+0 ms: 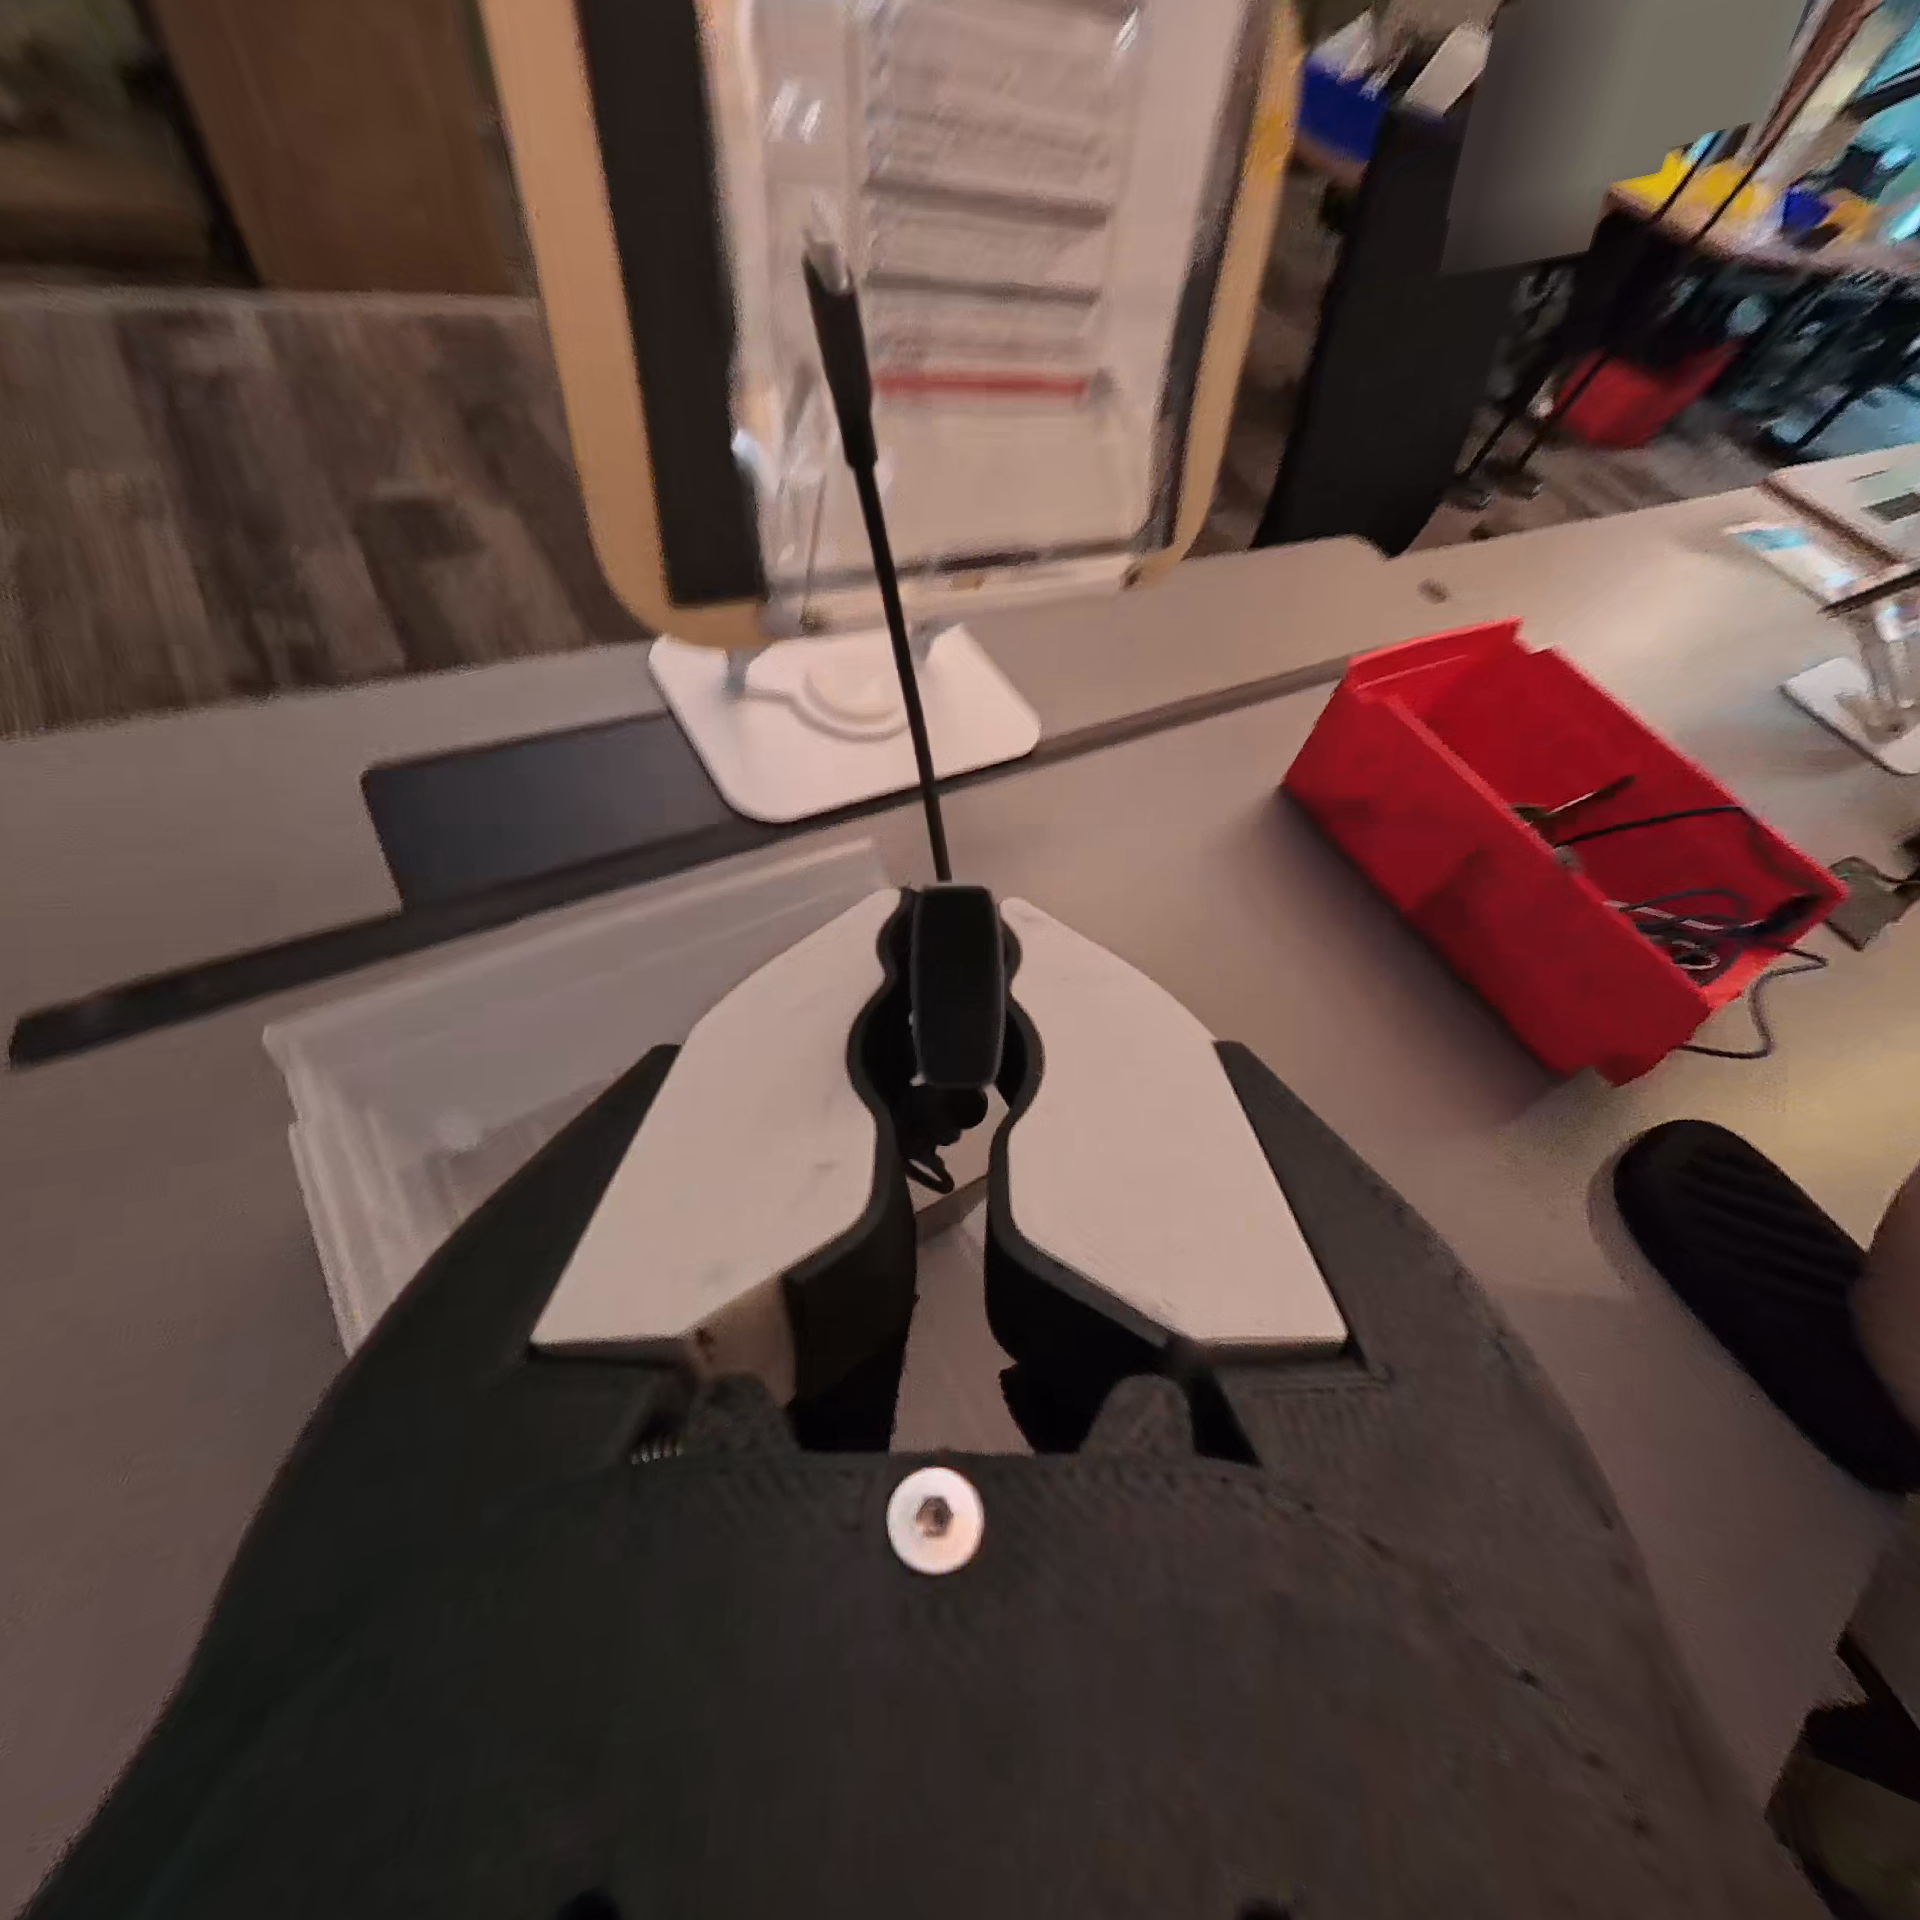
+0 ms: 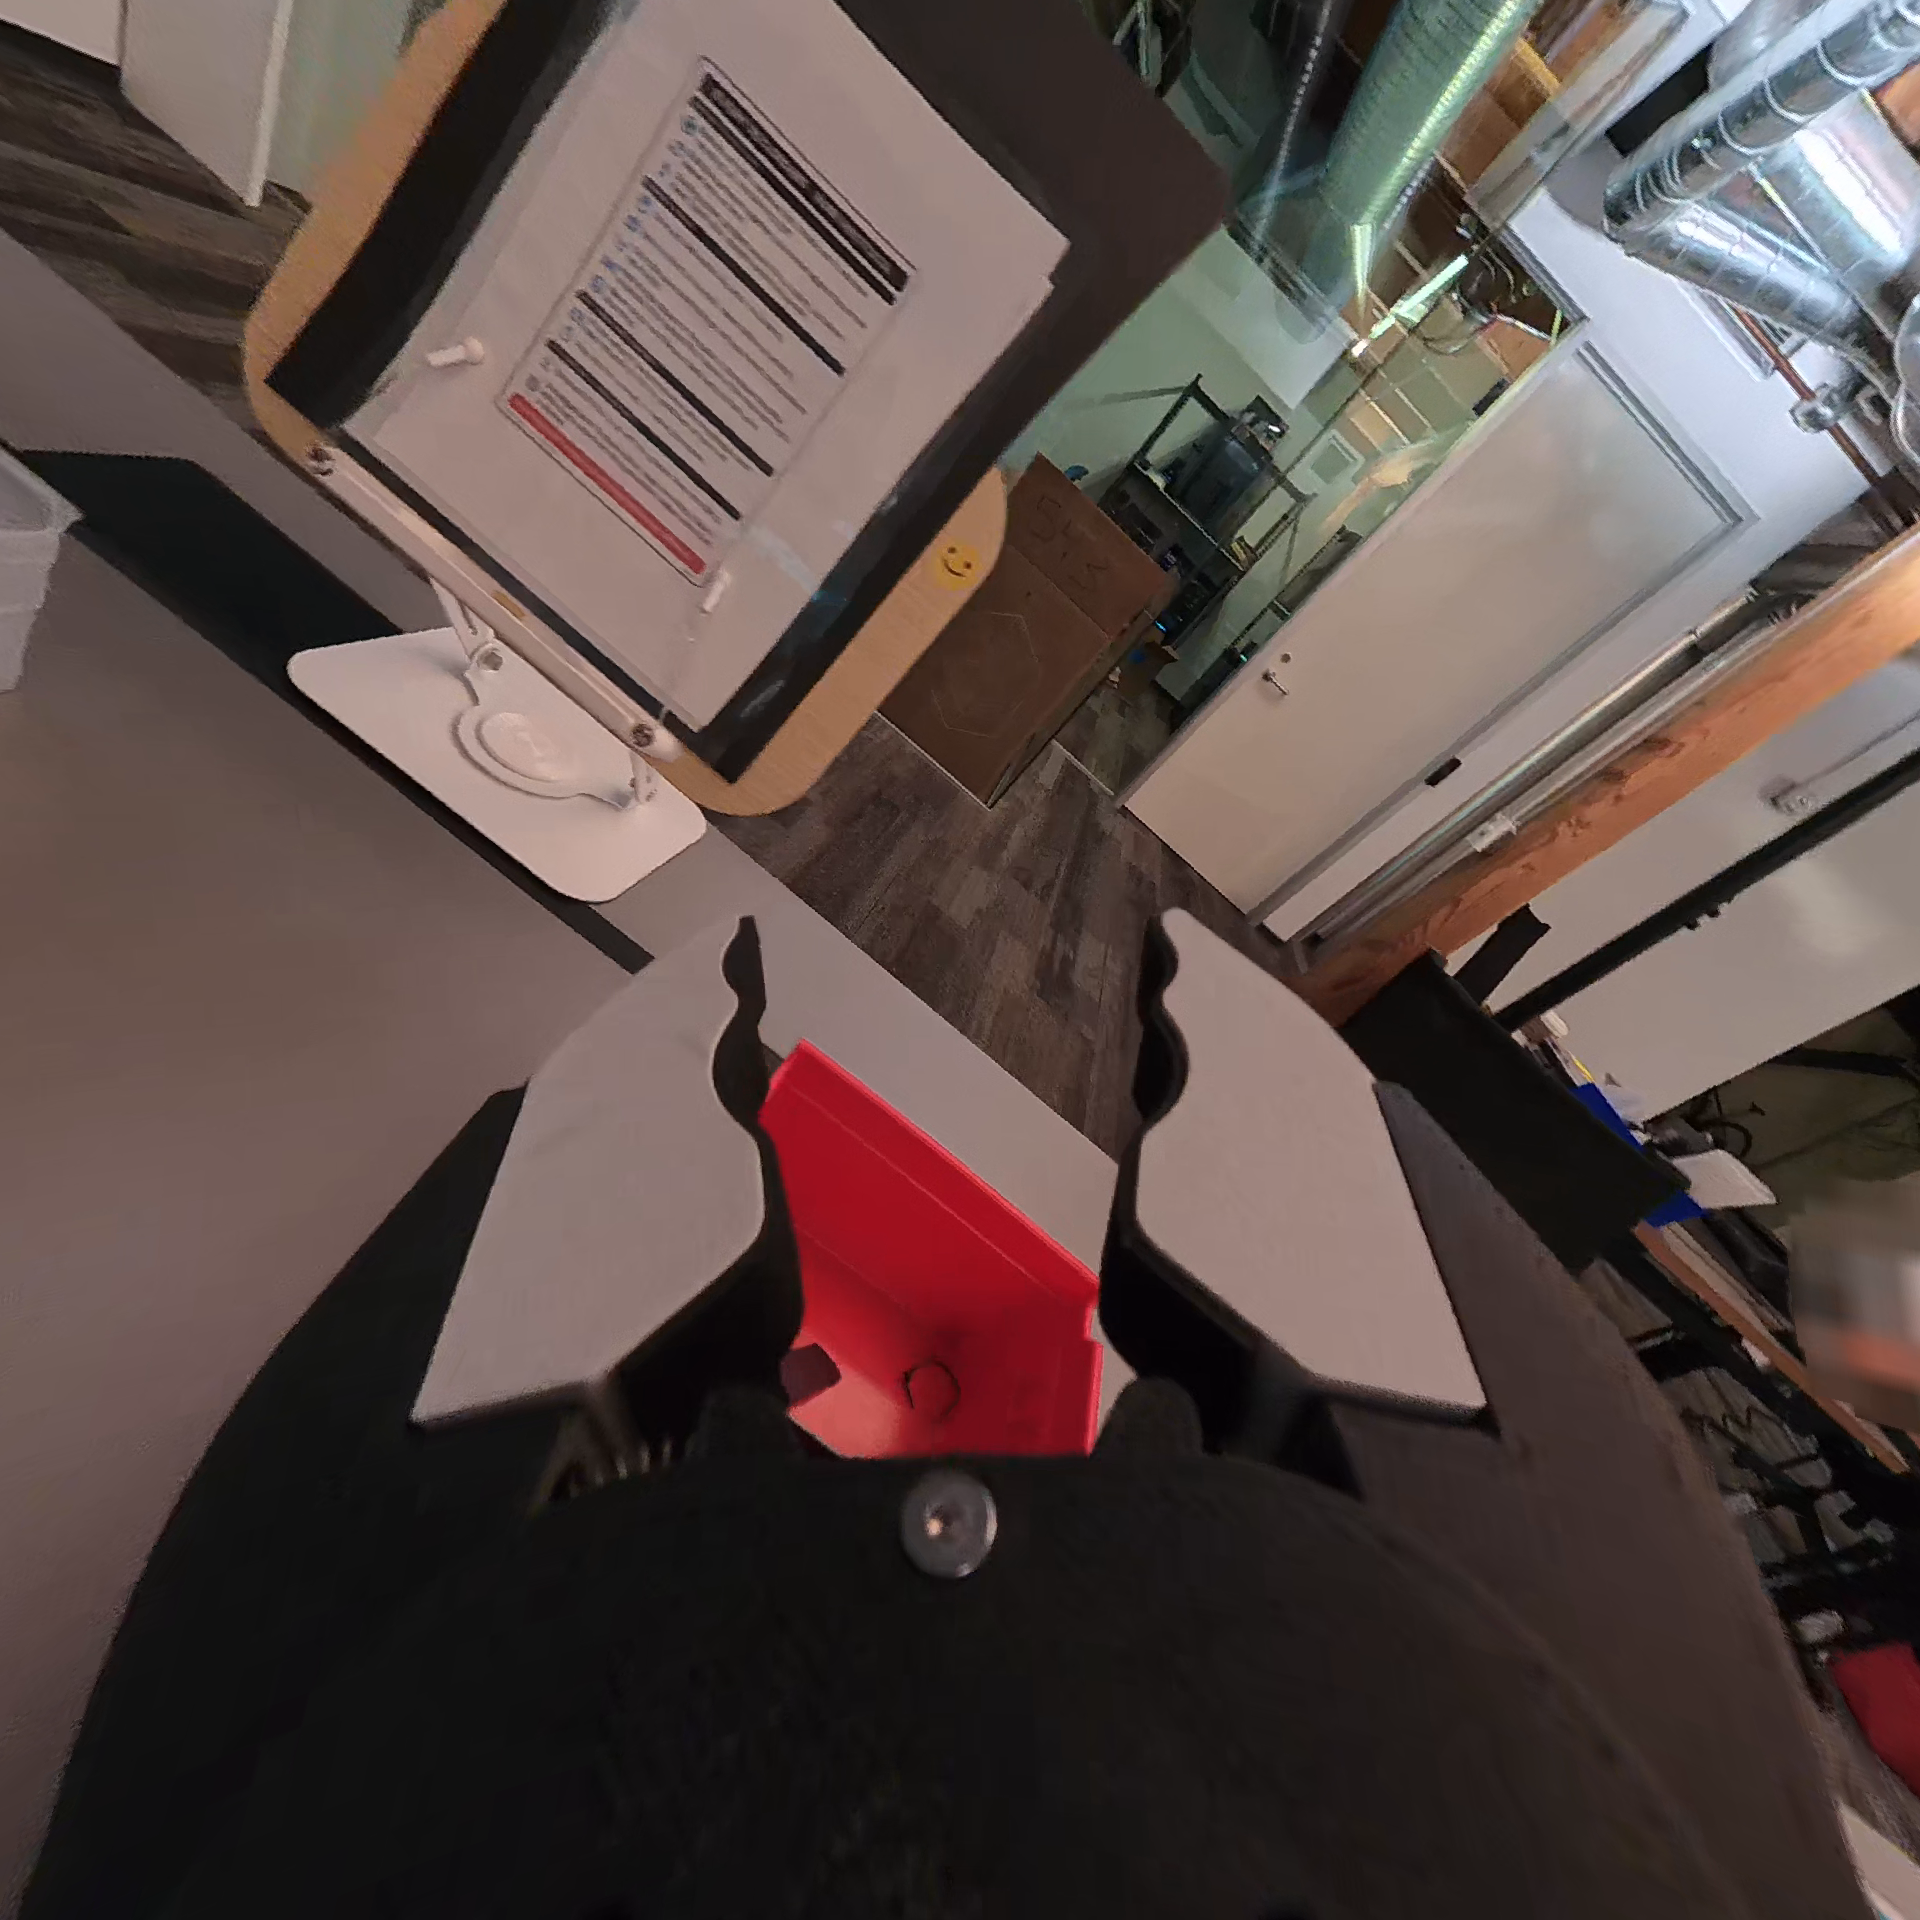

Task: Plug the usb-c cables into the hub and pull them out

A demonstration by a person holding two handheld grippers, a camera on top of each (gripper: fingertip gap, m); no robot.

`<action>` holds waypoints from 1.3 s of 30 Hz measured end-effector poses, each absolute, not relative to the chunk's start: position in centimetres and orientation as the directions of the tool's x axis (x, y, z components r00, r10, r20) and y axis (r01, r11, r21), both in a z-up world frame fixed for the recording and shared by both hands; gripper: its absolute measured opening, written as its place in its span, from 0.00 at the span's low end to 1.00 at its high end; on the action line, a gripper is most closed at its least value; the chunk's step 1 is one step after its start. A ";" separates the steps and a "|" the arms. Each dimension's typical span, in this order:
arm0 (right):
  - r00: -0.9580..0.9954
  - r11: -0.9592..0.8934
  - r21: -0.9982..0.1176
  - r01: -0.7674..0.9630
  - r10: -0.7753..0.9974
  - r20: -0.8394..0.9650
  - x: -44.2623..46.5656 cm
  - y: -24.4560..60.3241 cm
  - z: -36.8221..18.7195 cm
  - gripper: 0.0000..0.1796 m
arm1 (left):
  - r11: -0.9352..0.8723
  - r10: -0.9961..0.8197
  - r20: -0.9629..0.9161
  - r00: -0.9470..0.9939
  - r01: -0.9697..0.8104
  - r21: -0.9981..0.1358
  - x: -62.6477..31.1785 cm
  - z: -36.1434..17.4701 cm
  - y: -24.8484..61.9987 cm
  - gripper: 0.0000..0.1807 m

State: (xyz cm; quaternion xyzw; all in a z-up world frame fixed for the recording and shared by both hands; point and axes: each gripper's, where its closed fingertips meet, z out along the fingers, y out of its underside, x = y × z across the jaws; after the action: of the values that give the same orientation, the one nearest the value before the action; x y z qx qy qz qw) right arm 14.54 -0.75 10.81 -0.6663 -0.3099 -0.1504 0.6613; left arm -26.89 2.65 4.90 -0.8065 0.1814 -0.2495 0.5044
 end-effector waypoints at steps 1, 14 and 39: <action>0.750 0.074 -0.779 0.623 0.225 0.621 13.8 -0.7 10.7 0.39 | -0.380 -0.563 0.203 0.801 -0.033 -0.925 -26.4 6.1 2.1 0.06; 0.515 0.628 -0.556 0.545 0.273 0.812 -4.1 -7.0 11.4 0.28 | -0.272 -0.864 0.306 0.399 0.140 -0.952 -17.0 12.7 -5.7 0.06; 0.423 0.255 -0.853 0.455 0.781 0.459 -4.8 -3.5 4.0 0.13 | -0.060 -0.944 0.034 0.327 -0.072 -0.996 -9.8 8.4 -4.6 0.25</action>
State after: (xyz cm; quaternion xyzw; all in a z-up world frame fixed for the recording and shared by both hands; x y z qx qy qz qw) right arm -4.81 -3.50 3.97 -0.5948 -0.5195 0.1362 0.5981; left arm -9.81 -4.62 8.44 -0.6072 0.4183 -0.4017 0.5431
